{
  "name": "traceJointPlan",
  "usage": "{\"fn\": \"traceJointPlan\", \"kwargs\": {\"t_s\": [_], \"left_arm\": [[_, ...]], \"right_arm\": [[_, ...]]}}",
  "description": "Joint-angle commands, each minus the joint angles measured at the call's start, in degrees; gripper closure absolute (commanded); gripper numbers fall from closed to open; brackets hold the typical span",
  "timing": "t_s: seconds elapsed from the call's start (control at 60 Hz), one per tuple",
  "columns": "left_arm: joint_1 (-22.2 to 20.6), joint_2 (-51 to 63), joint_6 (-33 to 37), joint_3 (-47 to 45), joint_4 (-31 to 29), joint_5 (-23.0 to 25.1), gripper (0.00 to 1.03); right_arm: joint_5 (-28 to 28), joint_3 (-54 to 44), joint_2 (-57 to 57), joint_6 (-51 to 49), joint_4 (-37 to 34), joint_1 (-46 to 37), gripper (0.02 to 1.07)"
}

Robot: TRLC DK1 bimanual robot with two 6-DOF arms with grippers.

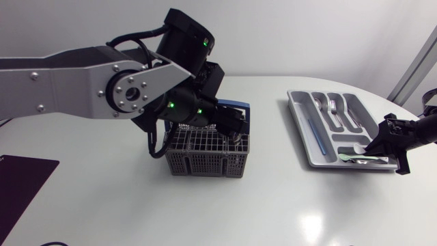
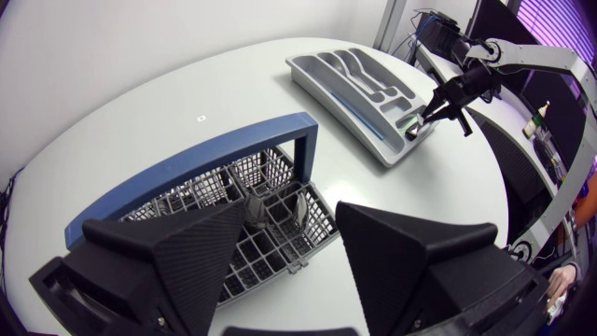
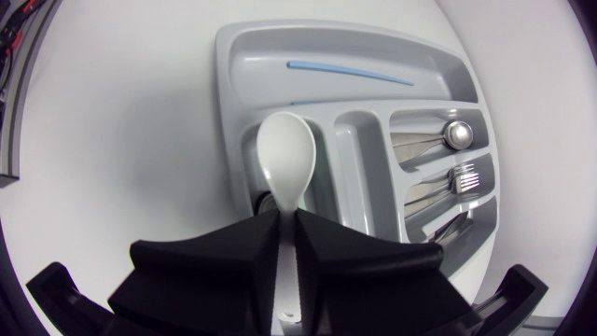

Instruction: Transfer all utensils from the basket to the drawer tray.

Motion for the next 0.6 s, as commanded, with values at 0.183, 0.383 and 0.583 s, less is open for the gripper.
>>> {"fn": "traceJointPlan", "kwargs": {"t_s": [0.183, 0.383, 0.583], "left_arm": [[-0.8, 2.0, 0.6, -1.6, 1.7, -0.4, 0.35], [-1.3, 3.3, 0.6, -2.2, 3.5, -0.9, 0.35], [-1.8, 5.0, 1.1, -2.3, 4.6, -0.9, 0.35]], "right_arm": [[8.0, -6.2, 0.1, -5.3, 7.9, 4.5, 0.88], [9.8, -9.1, -0.5, -4.7, 13.1, 5.2, 0.57], [6.9, -11.2, -6.4, -0.9, 11.6, 5.1, 0.40]]}}
